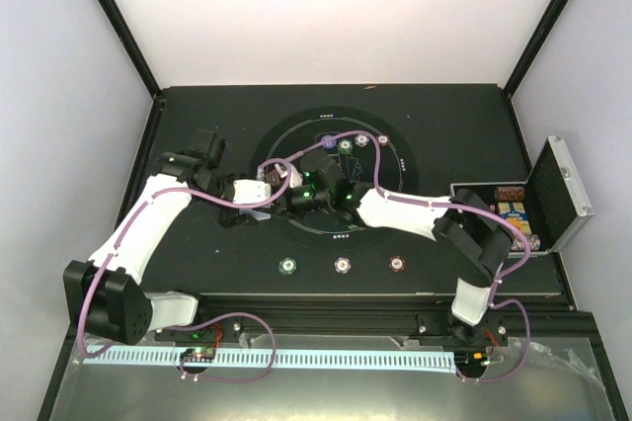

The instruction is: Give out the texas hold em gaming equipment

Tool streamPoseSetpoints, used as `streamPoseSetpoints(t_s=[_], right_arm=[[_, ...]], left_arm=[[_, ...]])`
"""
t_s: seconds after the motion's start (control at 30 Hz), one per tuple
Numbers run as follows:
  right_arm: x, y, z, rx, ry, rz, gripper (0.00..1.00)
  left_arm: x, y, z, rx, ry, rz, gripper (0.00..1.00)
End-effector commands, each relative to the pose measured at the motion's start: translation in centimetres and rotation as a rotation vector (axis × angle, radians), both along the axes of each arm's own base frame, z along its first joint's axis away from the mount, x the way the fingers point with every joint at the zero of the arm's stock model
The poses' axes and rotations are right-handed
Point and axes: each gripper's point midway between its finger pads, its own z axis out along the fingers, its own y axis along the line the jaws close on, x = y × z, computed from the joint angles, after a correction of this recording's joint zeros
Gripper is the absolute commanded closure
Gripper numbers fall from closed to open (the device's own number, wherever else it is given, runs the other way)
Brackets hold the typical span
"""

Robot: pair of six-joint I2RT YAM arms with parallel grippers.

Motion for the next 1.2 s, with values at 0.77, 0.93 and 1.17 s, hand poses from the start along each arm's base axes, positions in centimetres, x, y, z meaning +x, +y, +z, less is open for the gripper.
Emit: streamPoseSetpoints(t_s=[0.77, 0.93, 1.17], right_arm=[[0.6, -3.5, -4.2, -0.179, 0.049, -0.037, 0.49], [0.8, -4.1, -3.8, -0.176, 0.042, -0.04, 0.5], [0.9, -4.5, -3.1, -0.178, 0.029, -0.041, 0.54]], left_arm=[[-2.6, -1.0, 2.2, -0.08, 0.103, -0.025, 0.98], [-2.7, -0.6, 1.4, -0.052, 0.109, -0.022, 0.98], [-2.3, -0.2, 0.8, -0.031, 0.111, -0.006, 0.98]])
